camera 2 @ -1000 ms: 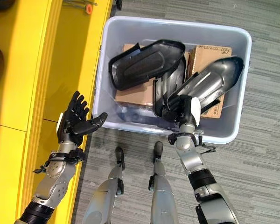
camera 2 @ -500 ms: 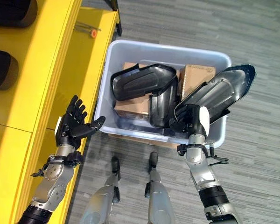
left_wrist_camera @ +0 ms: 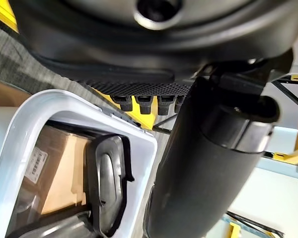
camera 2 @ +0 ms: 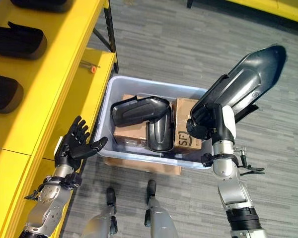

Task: Move parts from the plastic box to the shelf.

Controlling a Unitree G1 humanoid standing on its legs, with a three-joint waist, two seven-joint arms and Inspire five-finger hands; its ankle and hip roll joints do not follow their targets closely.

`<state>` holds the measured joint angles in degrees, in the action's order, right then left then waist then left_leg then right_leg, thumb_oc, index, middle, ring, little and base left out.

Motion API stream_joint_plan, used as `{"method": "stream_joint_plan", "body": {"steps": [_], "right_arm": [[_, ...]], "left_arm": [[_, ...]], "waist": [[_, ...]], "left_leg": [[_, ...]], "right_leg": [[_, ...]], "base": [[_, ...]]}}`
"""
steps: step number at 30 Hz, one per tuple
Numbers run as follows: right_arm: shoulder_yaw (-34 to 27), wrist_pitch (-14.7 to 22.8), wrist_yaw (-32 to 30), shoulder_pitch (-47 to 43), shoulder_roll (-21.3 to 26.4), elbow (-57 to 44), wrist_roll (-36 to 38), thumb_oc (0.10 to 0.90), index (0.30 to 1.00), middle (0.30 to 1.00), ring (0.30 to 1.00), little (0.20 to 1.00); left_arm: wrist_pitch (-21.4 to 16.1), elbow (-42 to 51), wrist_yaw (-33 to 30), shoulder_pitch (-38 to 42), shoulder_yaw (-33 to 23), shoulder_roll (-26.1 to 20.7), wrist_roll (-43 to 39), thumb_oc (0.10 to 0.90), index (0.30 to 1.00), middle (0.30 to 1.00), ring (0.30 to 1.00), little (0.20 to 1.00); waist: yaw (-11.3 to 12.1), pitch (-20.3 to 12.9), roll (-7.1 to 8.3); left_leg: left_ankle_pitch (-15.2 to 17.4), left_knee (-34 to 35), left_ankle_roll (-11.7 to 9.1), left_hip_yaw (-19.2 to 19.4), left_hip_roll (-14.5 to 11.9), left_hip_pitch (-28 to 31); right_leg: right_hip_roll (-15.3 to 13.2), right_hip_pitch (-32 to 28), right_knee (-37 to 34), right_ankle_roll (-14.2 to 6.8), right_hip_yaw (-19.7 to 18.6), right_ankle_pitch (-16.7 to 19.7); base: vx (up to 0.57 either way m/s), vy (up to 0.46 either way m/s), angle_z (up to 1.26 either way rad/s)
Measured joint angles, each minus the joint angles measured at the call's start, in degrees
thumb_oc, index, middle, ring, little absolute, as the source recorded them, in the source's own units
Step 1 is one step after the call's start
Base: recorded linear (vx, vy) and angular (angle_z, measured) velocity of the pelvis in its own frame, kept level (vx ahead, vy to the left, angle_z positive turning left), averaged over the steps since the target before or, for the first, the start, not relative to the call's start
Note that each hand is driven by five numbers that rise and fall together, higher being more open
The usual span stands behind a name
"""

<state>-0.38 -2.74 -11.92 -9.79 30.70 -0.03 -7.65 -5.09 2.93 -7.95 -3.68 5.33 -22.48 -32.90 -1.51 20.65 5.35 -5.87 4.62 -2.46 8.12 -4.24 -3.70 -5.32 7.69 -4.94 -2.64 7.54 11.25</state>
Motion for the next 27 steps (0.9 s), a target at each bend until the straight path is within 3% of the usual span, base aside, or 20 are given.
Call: {"method": "stream_joint_plan", "body": {"steps": [5, 17, 21, 27], "right_arm": [[0.37, 0.00, 2.99, 1.21, 2.62, 0.09, 2.76, 0.400, 0.300, 0.300, 0.300, 0.300], [5.45, -0.11, 6.89, -0.23, 8.23, 0.10, 5.71, 0.400, 0.300, 0.300, 0.300, 0.300], [11.26, -0.02, 8.57, -3.23, 11.77, 0.27, 7.24, 0.400, 0.300, 0.300, 0.300, 0.300], [14.65, 0.10, 9.03, -7.38, 13.10, 0.46, 8.62, 0.400, 0.300, 0.300, 0.300, 0.300]], "left_arm": [[0.46, 0.01, 0.77, -2.98, -1.22, -0.31, 0.03, 0.900, 1.000, 1.000, 1.000, 1.000], [1.28, 0.12, 1.40, -6.33, -1.33, -0.99, 0.02, 0.900, 1.000, 1.000, 1.000, 1.000], [1.37, 0.50, 1.54, -8.85, -2.62, -0.20, -0.01, 0.900, 1.000, 1.000, 1.000, 1.000], [1.37, 0.54, 1.12, -10.21, -4.64, 0.85, -0.15, 0.900, 1.000, 1.000, 1.000, 1.000]], "waist": [[0.09, -4.43, 0.09], [0.85, -8.24, -1.13], [2.08, -9.16, -1.65], [4.92, -9.13, -2.13]], "left_leg": [[0.61, 0.02, 0.15, -0.07, -0.16, 1.17], [1.04, 0.02, -0.28, -1.35, -0.98, 4.61], [1.16, 0.00, -1.07, -2.60, -2.38, 5.96], [0.77, -1.07, -2.77, -5.74, -4.81, 4.67]], "right_leg": [[0.08, -1.28, -0.01, -0.06, 0.05, -0.66], [0.81, -5.38, -0.01, 0.01, 1.34, -2.00], [2.18, -7.37, 0.01, 0.75, 2.43, -2.84], [4.62, -8.47, 0.04, 2.38, 5.41, -3.65]], "base": [[0.01, -0.023, 0.01], [0.00, -0.059, 0.05], [-0.07, -0.151, 0.10], [-0.11, -0.141, 0.21]]}}
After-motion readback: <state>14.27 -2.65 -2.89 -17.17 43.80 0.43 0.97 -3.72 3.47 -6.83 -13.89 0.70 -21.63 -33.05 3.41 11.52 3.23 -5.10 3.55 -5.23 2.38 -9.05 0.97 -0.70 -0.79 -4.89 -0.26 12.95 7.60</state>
